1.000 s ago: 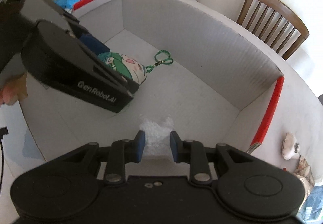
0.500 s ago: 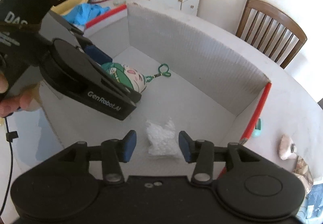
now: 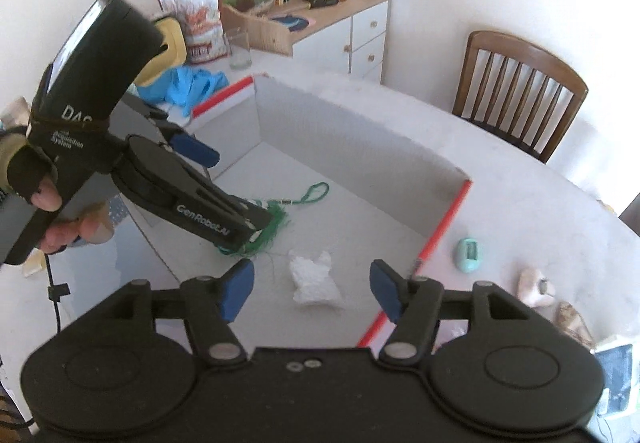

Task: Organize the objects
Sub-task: 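Open both grippers to drop the plush keychain and white bag into the box, then move both grippers back over the cluttered table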

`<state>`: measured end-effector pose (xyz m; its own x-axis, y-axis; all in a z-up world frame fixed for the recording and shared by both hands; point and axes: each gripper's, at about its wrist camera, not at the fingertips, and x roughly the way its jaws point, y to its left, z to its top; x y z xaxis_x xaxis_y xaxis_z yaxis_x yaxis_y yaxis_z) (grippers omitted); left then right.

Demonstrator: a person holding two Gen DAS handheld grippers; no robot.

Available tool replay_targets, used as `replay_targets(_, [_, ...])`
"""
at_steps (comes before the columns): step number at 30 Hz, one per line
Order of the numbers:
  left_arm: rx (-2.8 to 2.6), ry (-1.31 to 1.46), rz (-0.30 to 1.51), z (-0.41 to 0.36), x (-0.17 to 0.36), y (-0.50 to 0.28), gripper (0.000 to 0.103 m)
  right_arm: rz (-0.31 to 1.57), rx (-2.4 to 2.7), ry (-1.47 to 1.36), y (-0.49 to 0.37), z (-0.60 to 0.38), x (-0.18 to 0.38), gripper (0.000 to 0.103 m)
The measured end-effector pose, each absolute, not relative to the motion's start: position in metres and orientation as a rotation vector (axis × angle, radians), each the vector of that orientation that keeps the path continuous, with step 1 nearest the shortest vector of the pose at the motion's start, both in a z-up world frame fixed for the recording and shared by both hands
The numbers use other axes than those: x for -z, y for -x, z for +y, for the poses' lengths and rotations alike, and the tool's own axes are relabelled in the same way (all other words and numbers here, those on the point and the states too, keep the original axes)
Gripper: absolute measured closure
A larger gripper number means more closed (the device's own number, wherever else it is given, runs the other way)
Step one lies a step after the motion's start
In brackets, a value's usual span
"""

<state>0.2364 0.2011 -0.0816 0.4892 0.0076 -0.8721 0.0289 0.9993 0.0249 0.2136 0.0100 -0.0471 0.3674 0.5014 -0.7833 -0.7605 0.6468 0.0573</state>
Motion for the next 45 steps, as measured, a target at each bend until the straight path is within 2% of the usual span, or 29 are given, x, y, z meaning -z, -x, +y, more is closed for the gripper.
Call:
replay_targets(15, [-0.025,0.029,0.905,0.176,0.026,-0.197,0.019,0.802,-0.837,0.248,-0.204,-0.078,0.008,0.025])
replay_targets(26, [-0.042,0.050,0.831,0.134,0.006,-0.173,0.006,0.789,-0.799,0.169,-0.204,-0.160,0.003,0.007])
replay_targets(30, [-0.041,0.045,0.810,0.111,0.005,-0.166,0.005,0.789,-0.763,0.158,-0.206,-0.188,0.005,0.002])
replay_targets(38, [0.001,0.060,0.782,0.060,0.013,-0.159,0.000,0.806,-0.703,0.148,-0.208,-0.251,0.020,0.001])
replay_targets(45, [0.068,0.072,0.781,0.011,0.033,-0.160,0.000,0.833,-0.698,0.175,-0.207,-0.284,0.043,0.002])
